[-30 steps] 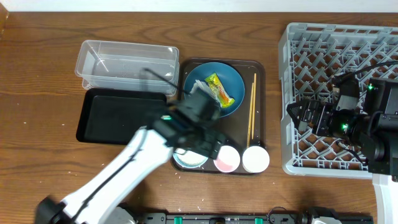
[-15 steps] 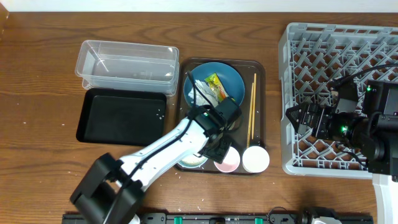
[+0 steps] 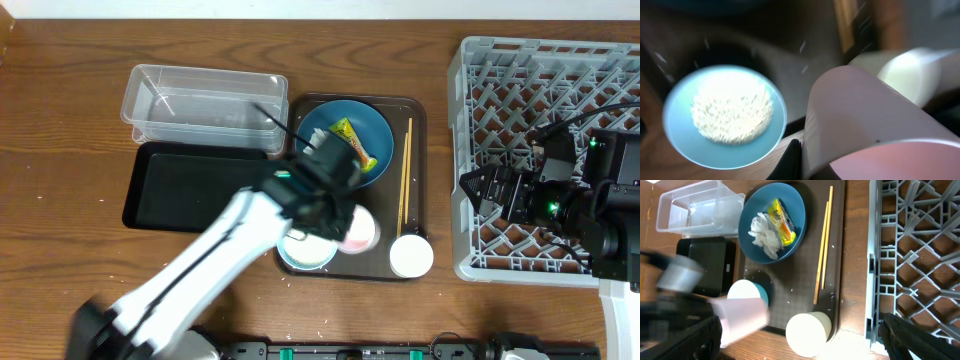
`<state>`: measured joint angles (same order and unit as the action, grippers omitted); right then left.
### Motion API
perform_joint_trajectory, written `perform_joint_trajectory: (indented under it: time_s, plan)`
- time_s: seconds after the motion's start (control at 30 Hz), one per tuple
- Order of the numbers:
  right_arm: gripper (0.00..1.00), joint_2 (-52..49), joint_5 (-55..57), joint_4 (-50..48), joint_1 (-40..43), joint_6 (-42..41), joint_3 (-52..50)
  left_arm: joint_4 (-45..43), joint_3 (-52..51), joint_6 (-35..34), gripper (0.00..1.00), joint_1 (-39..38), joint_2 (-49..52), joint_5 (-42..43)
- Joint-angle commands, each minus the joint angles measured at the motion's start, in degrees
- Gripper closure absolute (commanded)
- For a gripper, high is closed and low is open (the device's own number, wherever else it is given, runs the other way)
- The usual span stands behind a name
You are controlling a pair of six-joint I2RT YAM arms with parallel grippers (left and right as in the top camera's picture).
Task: Sort waste into correct bins and load items into the dishwasher rack
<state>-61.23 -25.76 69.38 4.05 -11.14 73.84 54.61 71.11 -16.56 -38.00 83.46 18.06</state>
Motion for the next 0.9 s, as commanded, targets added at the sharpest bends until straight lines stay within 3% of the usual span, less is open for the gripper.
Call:
perform_joint_trajectory:
  time_s: [0.0, 0.07, 0.2, 0.3, 0.63, 0.87]
  plan:
    - [0.01, 0.2, -0.9, -0.61, 0.42, -0.55, 1.09, -1.4, 1.53, -0.48, 0.94, 6.93, -6.21, 11.85]
    - [0.01, 0.2, -4.17, -1.6, 0.26, 1.86, 1.07, -4.04, 1.51, -0.46, 0.94, 11.65, -7.93, 21.42]
    - [0.02, 0.2, -23.89, -5.27, -1.22, 13.79, 1.07, -13.22, 1.51, -0.92, 0.94, 21.03, -8.61, 49.33]
    - [0.04, 0.17, -37.55, -9.94, -3.3, 18.51, 1.07, -17.68, 1.51, -2.67, 0.93, 23.82, -8.0, 61.09]
    - [0.05, -1.62, -42.36, -26.8, -16.68, 13.22, 1.07, -18.75, 1.51, -2.64, 0.93, 24.15, -7.91, 70.69]
    - [0.23, -5.38, -41.57, -33.24, -23.8, 9.44, 1.07, -18.99, 1.51, -2.62, 0.92, 24.17, -7.91, 71.08]
